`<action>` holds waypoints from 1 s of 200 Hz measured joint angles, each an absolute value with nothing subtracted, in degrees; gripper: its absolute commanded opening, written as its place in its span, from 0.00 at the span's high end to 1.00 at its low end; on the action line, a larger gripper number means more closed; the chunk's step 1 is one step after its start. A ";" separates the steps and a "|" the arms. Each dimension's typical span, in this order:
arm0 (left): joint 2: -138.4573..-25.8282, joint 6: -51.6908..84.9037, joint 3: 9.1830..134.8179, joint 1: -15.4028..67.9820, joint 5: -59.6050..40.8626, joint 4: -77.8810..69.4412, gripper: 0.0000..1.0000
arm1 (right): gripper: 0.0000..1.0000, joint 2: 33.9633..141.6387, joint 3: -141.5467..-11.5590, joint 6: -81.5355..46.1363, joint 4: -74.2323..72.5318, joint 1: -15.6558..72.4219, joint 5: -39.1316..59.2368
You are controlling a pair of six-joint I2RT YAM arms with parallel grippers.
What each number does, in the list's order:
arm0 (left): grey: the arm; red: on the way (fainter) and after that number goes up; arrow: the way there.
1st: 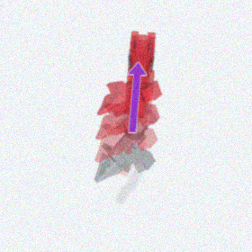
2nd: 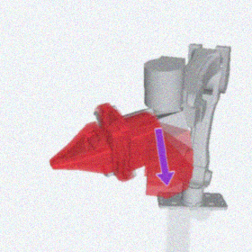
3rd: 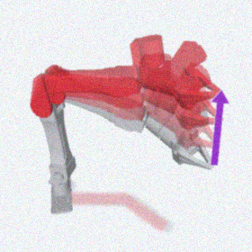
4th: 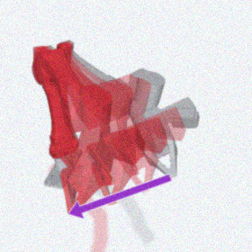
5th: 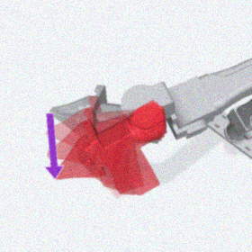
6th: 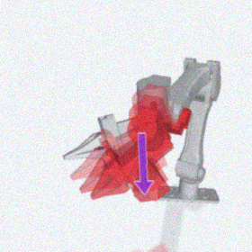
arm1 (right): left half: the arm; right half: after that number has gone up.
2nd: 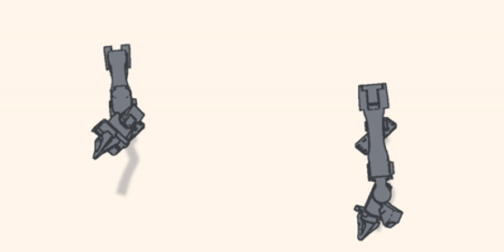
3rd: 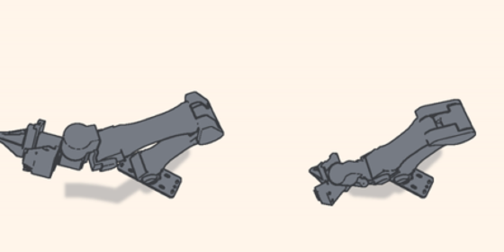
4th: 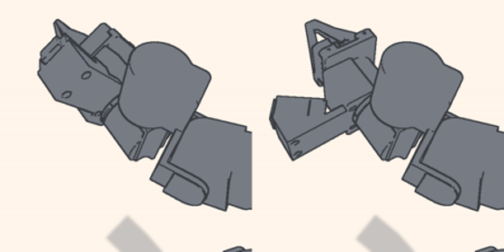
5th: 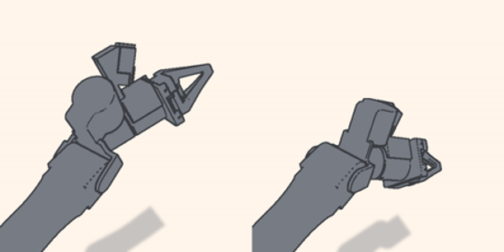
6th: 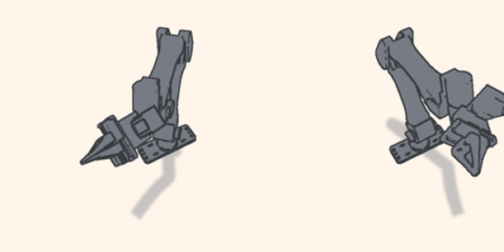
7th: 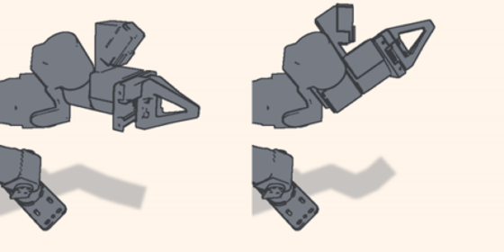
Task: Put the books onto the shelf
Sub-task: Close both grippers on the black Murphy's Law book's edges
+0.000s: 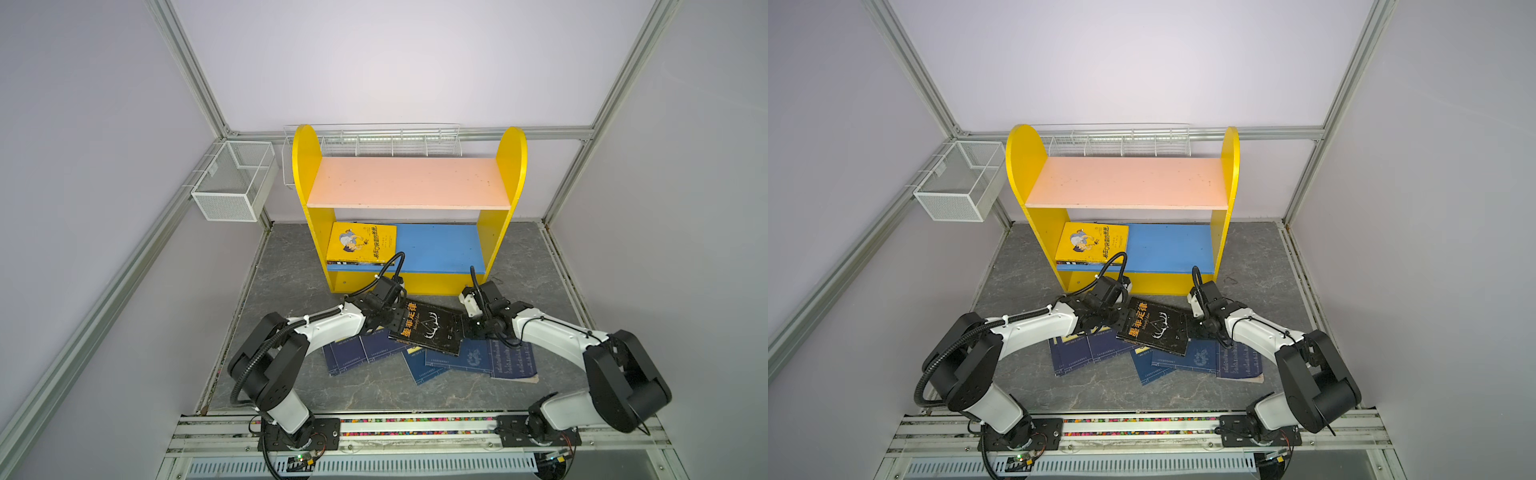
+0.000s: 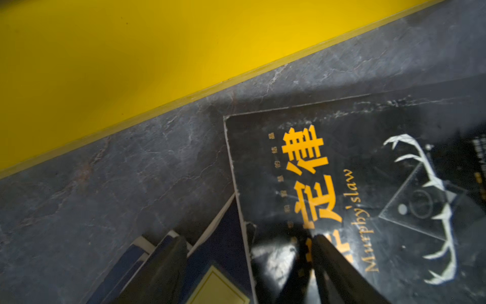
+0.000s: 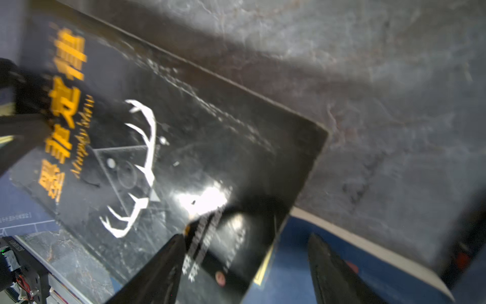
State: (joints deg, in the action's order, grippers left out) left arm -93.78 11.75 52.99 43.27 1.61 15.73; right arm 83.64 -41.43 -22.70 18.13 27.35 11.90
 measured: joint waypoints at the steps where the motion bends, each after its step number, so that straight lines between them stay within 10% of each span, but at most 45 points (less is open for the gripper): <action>1: -93.80 11.75 52.99 43.27 1.65 15.75 0.29 | 0.24 83.70 -41.43 -22.61 18.04 27.35 11.92; 200: -94.63 10.20 53.04 45.65 3.44 14.52 0.37 | 0.35 79.46 -46.50 -19.99 17.58 26.70 27.22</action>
State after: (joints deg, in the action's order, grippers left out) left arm -94.63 10.20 53.04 45.65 3.44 14.52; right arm 79.46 -46.50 -19.99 17.58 26.70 27.22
